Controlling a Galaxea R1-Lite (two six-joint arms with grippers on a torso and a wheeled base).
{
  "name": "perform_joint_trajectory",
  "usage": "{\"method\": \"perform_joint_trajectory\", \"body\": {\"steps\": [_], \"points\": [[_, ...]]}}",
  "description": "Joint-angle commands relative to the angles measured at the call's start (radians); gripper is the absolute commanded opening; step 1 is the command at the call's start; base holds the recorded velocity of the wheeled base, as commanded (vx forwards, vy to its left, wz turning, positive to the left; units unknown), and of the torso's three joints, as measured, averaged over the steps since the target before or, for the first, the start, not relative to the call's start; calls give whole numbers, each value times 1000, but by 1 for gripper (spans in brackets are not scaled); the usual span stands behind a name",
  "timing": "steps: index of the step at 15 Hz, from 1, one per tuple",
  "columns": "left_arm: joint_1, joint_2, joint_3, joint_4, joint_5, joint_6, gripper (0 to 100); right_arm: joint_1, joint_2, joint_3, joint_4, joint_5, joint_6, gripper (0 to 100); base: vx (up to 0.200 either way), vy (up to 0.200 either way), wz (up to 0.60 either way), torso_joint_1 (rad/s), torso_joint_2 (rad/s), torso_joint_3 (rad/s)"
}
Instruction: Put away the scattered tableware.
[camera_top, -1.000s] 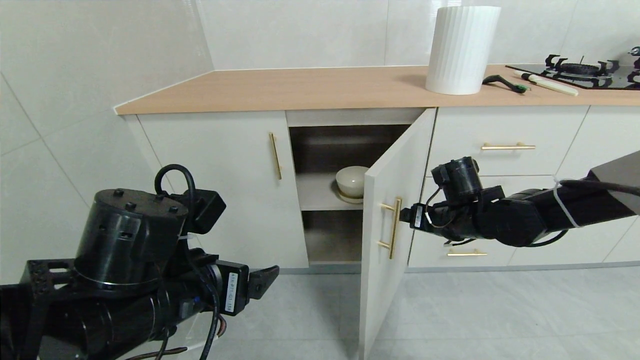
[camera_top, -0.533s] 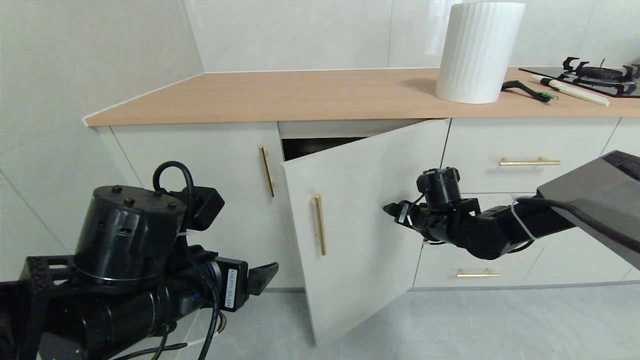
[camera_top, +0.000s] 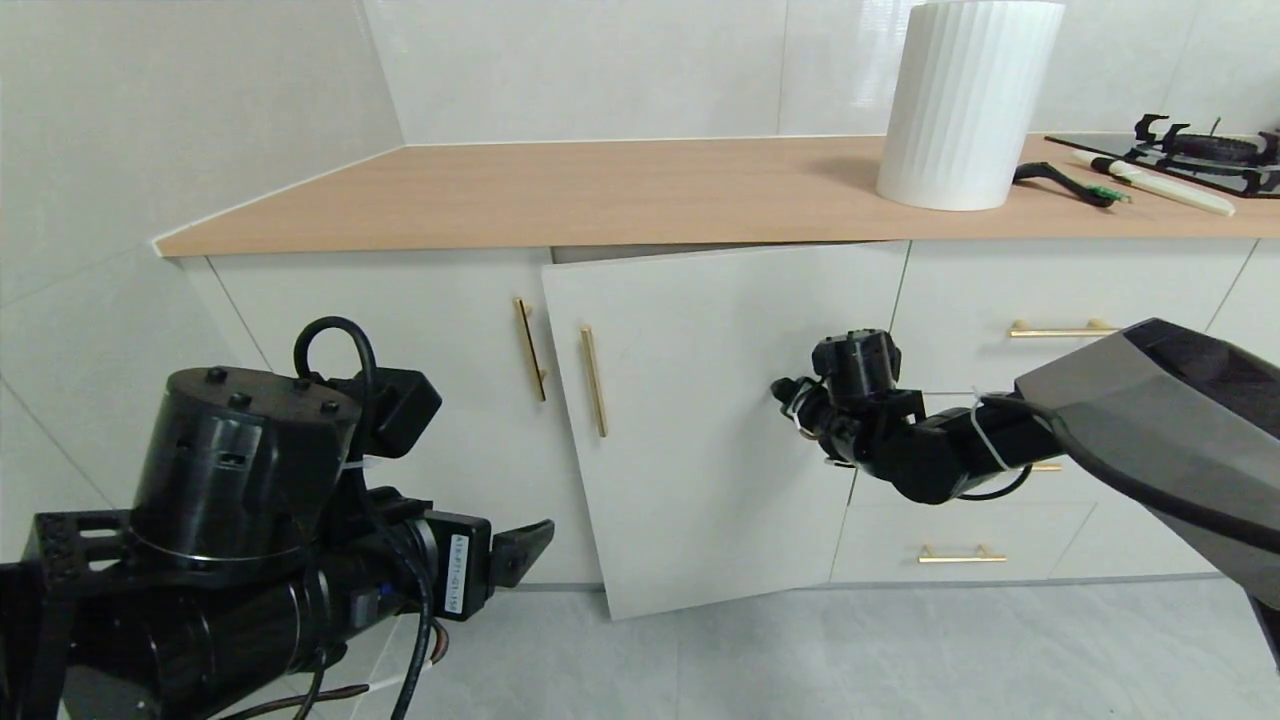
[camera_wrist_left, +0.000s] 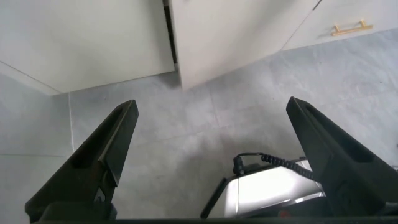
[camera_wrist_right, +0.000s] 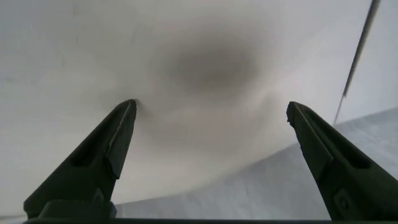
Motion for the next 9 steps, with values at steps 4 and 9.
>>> {"method": "perform_joint_trajectory", "body": {"steps": [4, 9], "points": [[0, 4, 0, -1, 0, -1, 100, -43, 57, -78, 0, -55, 7, 100, 0, 0, 0, 0, 0, 0], [0, 7, 0, -2, 0, -1, 100, -55, 71, -106, 1, -92, 5, 100, 0, 0, 0, 0, 0, 0]]}}
